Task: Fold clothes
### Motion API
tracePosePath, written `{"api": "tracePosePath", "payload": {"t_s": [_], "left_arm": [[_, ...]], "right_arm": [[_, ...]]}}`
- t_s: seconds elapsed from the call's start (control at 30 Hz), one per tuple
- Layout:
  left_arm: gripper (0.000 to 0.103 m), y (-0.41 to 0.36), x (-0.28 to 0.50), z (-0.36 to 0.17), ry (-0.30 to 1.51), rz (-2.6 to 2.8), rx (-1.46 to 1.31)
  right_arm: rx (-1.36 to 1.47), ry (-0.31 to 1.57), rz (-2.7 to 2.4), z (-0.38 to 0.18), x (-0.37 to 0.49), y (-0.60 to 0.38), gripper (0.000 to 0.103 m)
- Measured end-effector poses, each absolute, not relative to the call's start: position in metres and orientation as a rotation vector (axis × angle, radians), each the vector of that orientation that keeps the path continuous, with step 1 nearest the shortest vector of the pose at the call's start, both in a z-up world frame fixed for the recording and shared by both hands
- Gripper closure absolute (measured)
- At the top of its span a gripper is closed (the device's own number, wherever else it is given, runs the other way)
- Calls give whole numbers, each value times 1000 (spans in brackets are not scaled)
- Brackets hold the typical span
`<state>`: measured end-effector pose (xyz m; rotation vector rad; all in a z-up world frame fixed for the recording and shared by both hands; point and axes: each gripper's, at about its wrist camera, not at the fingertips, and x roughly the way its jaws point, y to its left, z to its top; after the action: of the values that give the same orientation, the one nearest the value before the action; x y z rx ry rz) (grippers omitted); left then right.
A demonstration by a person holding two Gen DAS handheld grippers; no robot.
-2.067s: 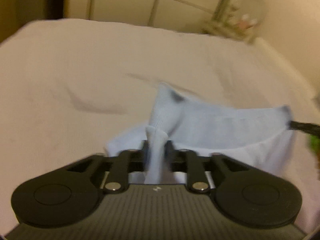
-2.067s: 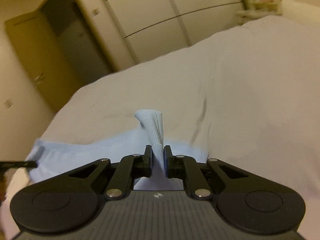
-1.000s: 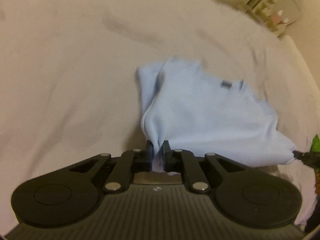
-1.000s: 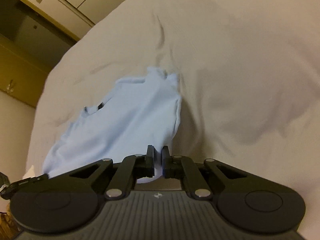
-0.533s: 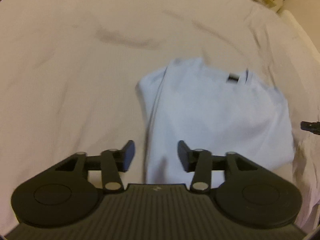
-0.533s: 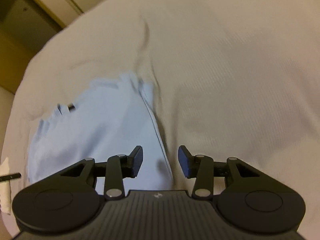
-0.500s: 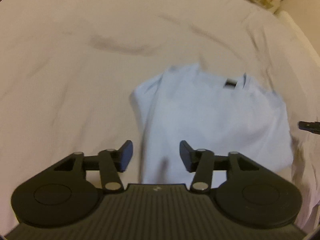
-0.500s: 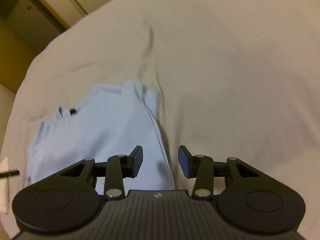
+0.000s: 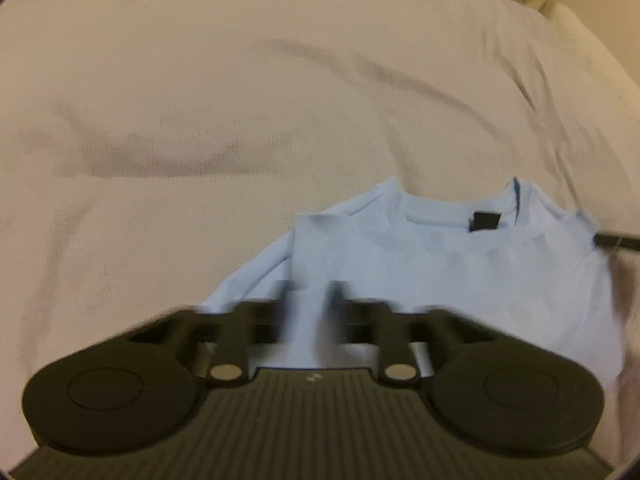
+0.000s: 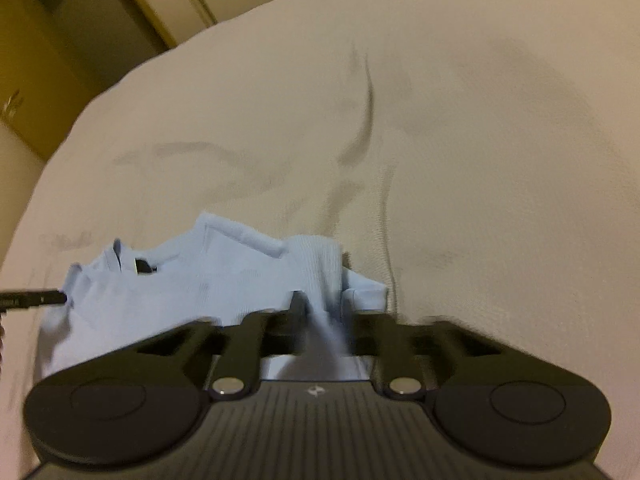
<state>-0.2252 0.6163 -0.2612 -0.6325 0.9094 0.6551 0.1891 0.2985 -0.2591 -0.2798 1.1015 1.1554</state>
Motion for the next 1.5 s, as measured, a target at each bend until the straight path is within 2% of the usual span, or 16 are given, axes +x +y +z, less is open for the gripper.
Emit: {"api": "tracePosePath", "payload": {"t_s": [0.17,0.37,0.53,0.57,0.6,0.63,0.83,0.87,0.93,1.03,1.2,1.27,1.3,1.33,1.43,1.5], "left_arm": [[95,619,-249,-246,760,703,-647],[93,625,-242,-271,782,753,-607],[84,625,-236,-284,863,807,-629],[80,623,-240,-276,855,838,-625],[77,621,-244,-267,846,868,-621],[74,619,-248,-258,837,898,-617],[77,577,-285,-212,740,875,-697],[83,560,-289,-210,741,831,-702],[91,528,-293,-212,801,779,-667],[91,498,-300,-231,873,740,-694],[91,511,-305,-275,1016,896,-689],[90,525,-302,-279,1068,957,-679],[90,525,-299,-270,1070,970,-661],[90,524,-297,-261,1072,983,-642],[86,509,-291,-232,1096,1026,-593],[86,490,-287,-219,1117,1033,-616]], "right_arm": [[-184,989,1227,-242,188,299,94],[-188,961,1175,-254,192,318,94],[-268,1069,1077,-292,191,341,92],[-262,1070,1052,-289,192,340,86],[-234,1058,1025,-281,192,335,57],[-207,1047,998,-274,193,331,45],[-55,1003,940,-230,179,282,48],[-67,997,958,-227,169,273,48],[-106,1019,1003,-228,143,257,54],[-163,1079,1059,-234,113,232,66],[-381,1109,960,-280,101,208,71],[-383,1112,894,-289,115,205,68],[-371,1127,862,-292,124,205,62],[-356,1138,838,-292,132,206,62],[-336,1101,840,-264,131,206,61],[-340,1111,838,-248,123,200,56]]}}
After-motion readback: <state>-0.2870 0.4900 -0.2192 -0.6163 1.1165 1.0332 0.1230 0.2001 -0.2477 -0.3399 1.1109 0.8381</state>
